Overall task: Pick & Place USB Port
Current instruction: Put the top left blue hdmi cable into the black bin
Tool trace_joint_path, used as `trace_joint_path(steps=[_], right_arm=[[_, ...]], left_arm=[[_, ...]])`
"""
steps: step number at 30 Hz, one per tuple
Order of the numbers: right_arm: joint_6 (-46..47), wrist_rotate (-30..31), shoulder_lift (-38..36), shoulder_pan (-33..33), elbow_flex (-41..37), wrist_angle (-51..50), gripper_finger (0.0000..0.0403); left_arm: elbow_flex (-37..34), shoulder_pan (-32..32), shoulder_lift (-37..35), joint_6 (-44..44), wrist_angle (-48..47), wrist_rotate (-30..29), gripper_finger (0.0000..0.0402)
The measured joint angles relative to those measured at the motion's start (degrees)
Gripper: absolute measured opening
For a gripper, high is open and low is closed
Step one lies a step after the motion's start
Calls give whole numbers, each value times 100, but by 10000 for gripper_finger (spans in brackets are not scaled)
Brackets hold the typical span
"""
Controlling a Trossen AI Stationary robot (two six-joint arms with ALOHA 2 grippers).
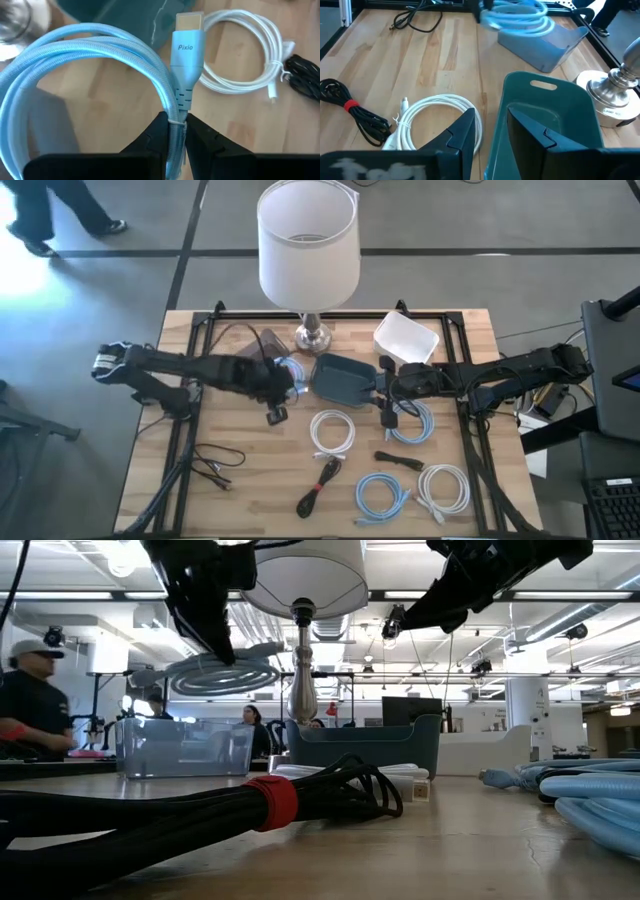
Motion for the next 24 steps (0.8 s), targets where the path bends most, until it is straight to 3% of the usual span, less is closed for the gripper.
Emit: trace_joint_path(steps=[5, 12, 18, 24], right_arm=[[-3, -2, 0, 0, -1, 0, 103], [-1, -2, 0, 0, -2, -2, 101], [-1, -2, 0, 0, -19, -4, 104], [-1, -2, 0, 0, -33, -9, 96]], left_arm=[[0, 761, -291, 477, -74, 627, 51], [-75, 1886, -479, 693, -119, 1998, 51], [-589, 2616, -453, 759, -136, 2310, 51], [-1157, 3161, -455, 656, 421, 3510, 51]])
